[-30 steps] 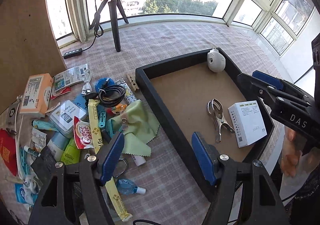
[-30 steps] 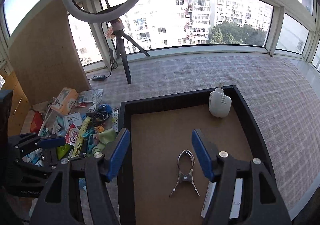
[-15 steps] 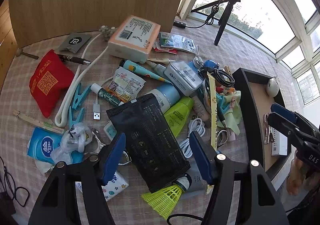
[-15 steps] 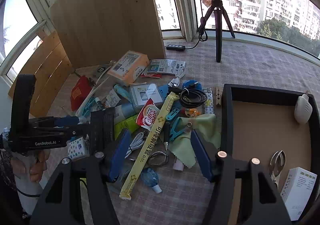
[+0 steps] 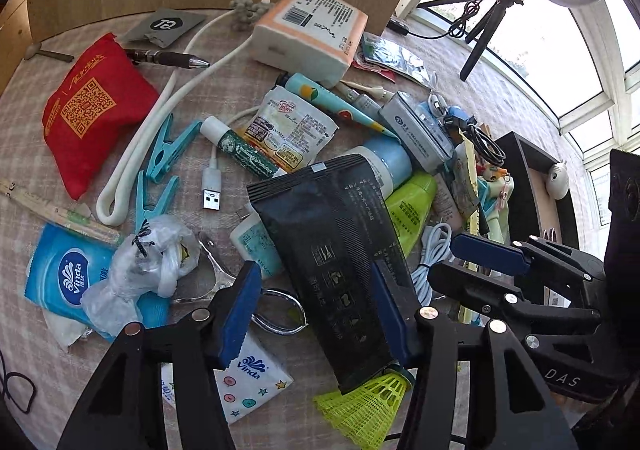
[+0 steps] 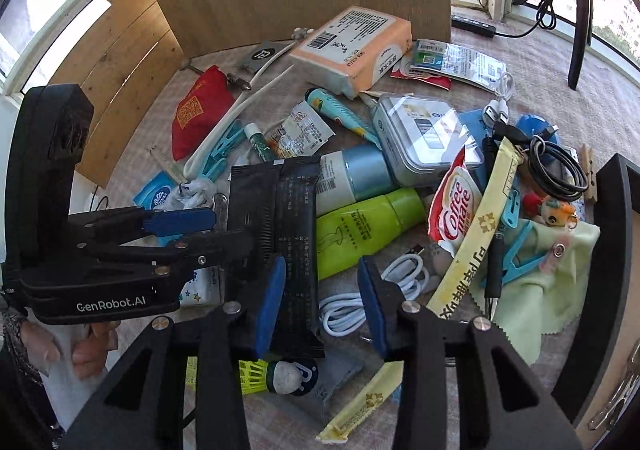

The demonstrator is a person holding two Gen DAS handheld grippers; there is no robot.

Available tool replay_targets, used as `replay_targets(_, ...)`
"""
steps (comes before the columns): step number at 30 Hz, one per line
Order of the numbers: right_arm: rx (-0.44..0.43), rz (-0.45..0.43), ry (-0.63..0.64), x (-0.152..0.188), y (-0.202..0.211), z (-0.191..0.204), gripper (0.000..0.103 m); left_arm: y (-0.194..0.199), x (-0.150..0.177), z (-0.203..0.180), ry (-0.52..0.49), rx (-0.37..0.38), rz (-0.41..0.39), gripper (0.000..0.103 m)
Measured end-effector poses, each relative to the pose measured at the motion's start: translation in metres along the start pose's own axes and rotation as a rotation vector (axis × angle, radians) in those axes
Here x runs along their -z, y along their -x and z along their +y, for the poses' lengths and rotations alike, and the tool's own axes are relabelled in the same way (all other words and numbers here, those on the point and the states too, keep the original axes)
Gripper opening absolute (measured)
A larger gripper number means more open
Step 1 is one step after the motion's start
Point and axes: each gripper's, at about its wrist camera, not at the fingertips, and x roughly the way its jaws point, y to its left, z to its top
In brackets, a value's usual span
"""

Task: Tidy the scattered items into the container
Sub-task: 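Grasp the black pouch with the right gripper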

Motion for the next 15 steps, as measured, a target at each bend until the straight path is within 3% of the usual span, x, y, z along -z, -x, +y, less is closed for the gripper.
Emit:
replay_targets(3,-0.020,0.012,-0.004,0.000,-0.009,0.001,0.037,-0.002,0.002,0.000,-0.011,0.028,0.004,0.052)
replay_targets(7,-0.041,0.022,-0.017,0.000,-0.018,-0.001,0.030,-0.005,0.006,0.003,-0.012,0.062,0.018,0.050)
replay_targets(15,-0.101,0.063,-0.057,-0.004,-0.031,-0.009,0.029,-0.010,0.018,0.000,-0.048,0.119,0.024,0.049)
